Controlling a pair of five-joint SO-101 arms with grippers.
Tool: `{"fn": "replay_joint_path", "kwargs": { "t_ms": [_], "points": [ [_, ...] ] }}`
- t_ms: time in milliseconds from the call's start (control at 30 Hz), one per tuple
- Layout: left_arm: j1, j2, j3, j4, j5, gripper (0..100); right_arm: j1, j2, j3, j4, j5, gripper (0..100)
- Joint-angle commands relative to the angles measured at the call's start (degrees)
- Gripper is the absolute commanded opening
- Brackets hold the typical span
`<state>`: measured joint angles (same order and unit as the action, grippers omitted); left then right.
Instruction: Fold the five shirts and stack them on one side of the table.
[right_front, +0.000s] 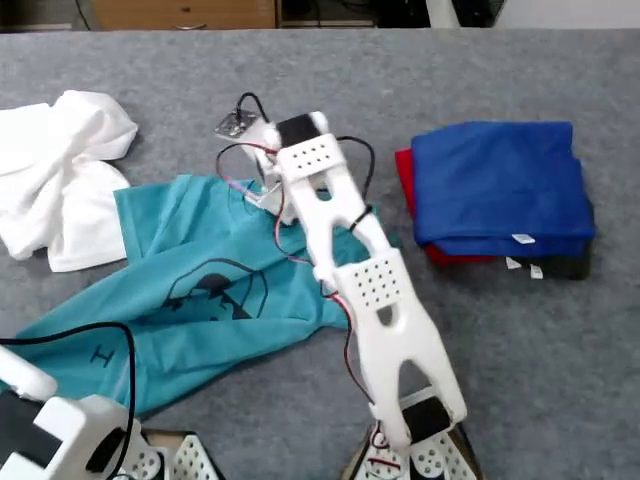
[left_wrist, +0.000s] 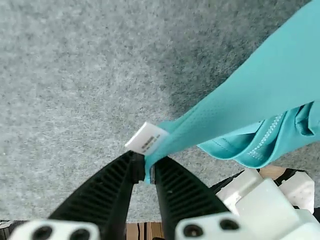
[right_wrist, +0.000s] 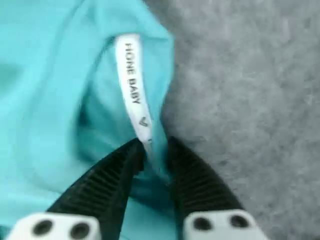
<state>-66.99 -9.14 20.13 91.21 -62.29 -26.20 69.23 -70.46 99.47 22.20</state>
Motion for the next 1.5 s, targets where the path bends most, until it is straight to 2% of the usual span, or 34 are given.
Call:
{"fn": "replay_joint_path", "kwargs": {
  "t_ms": [0,167,233,400,600,900,967,1067,1200,1367,1467],
  "points": [
    [0.8,-2.2,1.1,-0.3,-0.6,2,5.1,2.4,-4.5,3.0,2.5,0.0],
    [0.8,-2.2,1.8,-0.4,-0.6,2,13.0,-5.1,7.4,3.1,2.5,0.1],
    [0.8,-2.2,1.6,-0.4,-0.6,2,15.5,-11.5,16.7,3.0,3.2,0.1],
    [3.2,-2.2,1.8,-0.3,-0.4,2,19.1,-31.1,44.6,2.6,10.0,0.1],
    [9.8,-2.2,3.5,0.1,-0.2,2,27.5,-52.3,67.8,-2.6,17.1,0.1],
    [21.8,-2.2,12.7,0.1,-0.2,2,41.4,-72.6,85.9,-3.1,32.8,0.2],
    [22.7,-2.2,13.3,0.1,-0.2,2,42.0,-76.6,88.1,-3.1,36.3,0.6],
    [22.7,-2.2,13.1,-0.1,-0.2,2,41.6,-82.5,89.4,-4.0,37.2,6.2],
    [22.6,-2.2,13.0,-0.2,-0.2,2,40.9,-91.0,89.2,-10.5,29.7,17.1],
    [22.4,-2.2,13.3,0.0,-0.2,2,33.5,-99.3,89.2,-11.3,28.0,23.1],
    [22.2,-2.2,13.3,0.1,-0.2,2,26.2,-100.0,89.1,-11.6,27.9,25.5]
  ]
}}
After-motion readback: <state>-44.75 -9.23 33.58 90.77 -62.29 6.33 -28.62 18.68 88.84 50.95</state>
